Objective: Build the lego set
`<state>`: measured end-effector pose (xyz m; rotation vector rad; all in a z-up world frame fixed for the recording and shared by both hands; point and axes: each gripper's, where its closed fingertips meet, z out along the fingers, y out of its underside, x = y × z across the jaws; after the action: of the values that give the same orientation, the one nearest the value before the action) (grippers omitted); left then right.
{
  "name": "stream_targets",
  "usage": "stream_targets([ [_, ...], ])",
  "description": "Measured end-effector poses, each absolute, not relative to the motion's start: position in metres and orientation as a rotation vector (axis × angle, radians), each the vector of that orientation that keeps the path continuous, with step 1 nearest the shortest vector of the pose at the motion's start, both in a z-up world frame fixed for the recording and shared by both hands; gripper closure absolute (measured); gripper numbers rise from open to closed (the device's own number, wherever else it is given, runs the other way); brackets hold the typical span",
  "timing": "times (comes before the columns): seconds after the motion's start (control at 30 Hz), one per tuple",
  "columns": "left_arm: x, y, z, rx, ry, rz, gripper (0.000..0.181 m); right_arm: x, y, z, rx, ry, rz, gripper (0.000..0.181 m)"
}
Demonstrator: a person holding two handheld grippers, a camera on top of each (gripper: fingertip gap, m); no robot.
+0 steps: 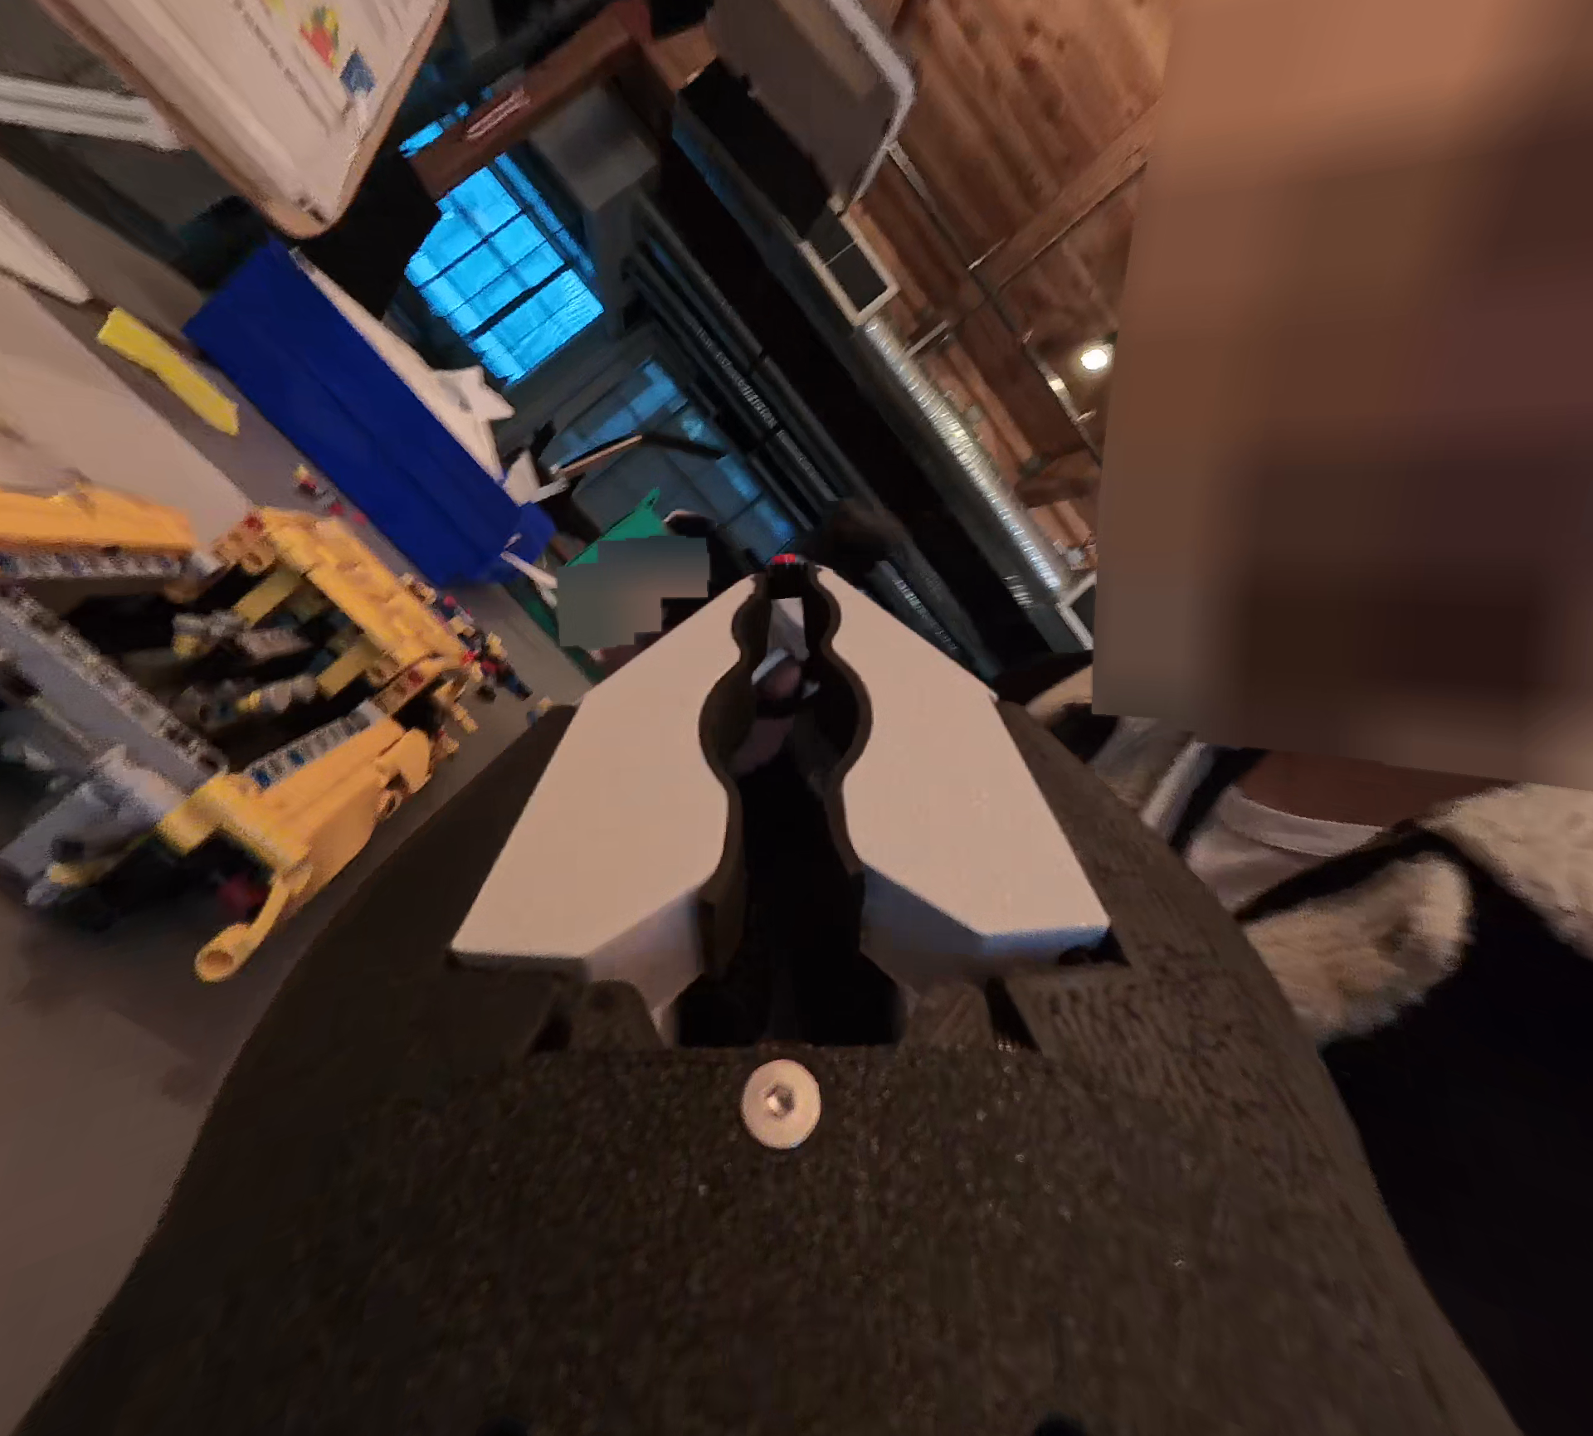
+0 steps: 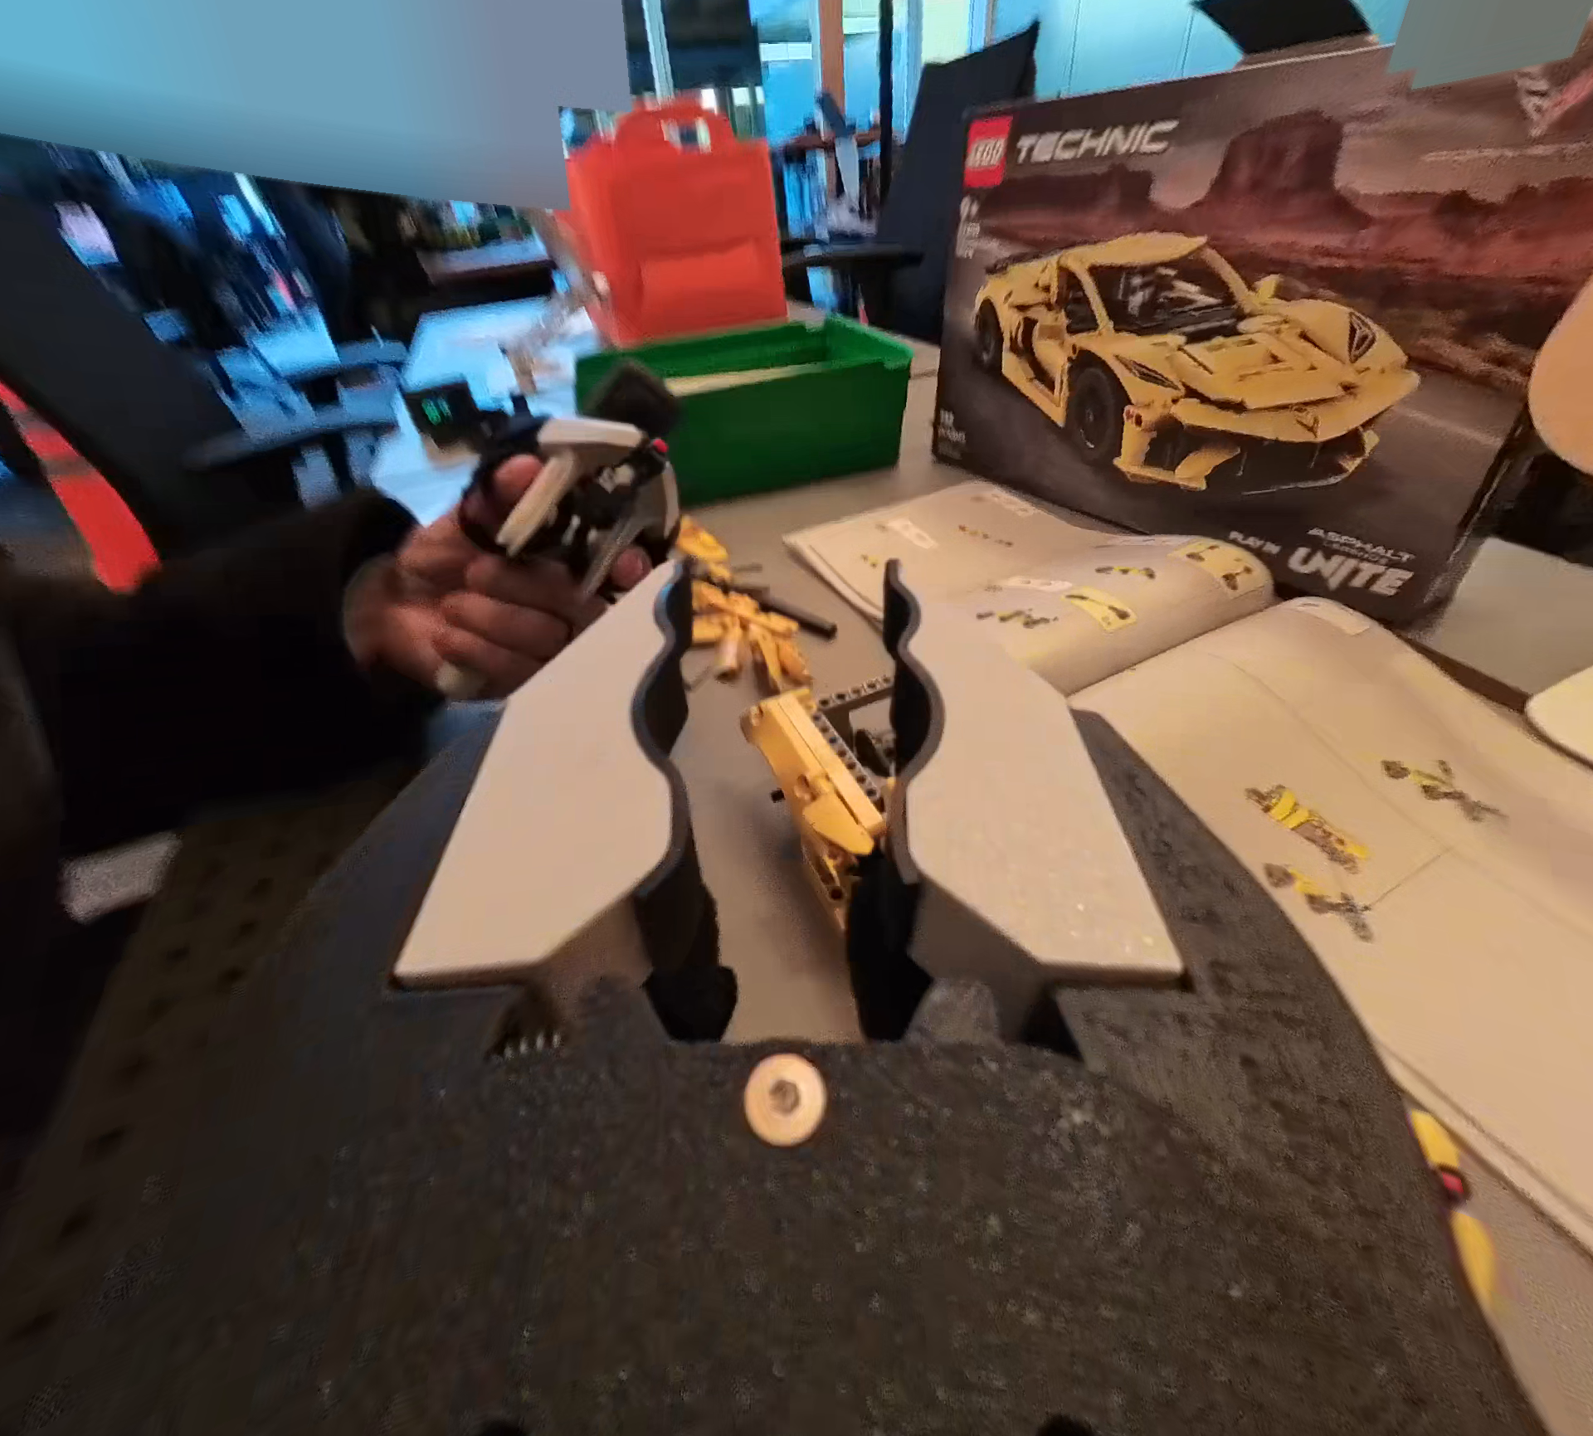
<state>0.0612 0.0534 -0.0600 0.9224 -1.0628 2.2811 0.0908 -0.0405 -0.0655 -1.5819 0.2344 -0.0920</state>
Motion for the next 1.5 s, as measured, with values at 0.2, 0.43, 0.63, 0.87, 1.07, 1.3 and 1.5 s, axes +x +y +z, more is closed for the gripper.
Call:
stream_targets([
  [0.2,0.093,0.076,-0.028,0.843,-1.055,2.333,0.174,0.117,-0.067,-0.052,-1.443,0.344,-0.015,0.142],
  [0.43,0.117,0.104,-0.039,0.808,-0.861,2.388,0.175,0.13,-0.068,-0.071,-1.51,0.387,-0.048,0.143],
  [0.63,0.113,0.103,-0.042,0.814,-0.917,2.382,0.175,0.155,-0.077,-0.094,-1.587,0.515,-0.11,0.145],
  [0.87,0.118,0.098,-0.054,0.872,-0.937,2.351,0.175,0.157,-0.077,-0.097,-1.562,0.55,-0.048,0.148],
  [1.07,0.12,0.097,-0.056,0.882,-0.954,2.35,0.175,0.154,-0.078,-0.092,-1.549,0.542,-0.043,0.15],
  [1.3,0.117,0.089,-0.058,0.882,-1.027,2.332,0.174,0.153,-0.078,-0.093,-1.556,0.543,-0.04,0.151],
  [1.5,0.112,0.068,-0.065,0.914,-1.28,2.316,0.174,0.139,-0.072,-0.094,-1.63,0.448,-0.003,0.157],
])
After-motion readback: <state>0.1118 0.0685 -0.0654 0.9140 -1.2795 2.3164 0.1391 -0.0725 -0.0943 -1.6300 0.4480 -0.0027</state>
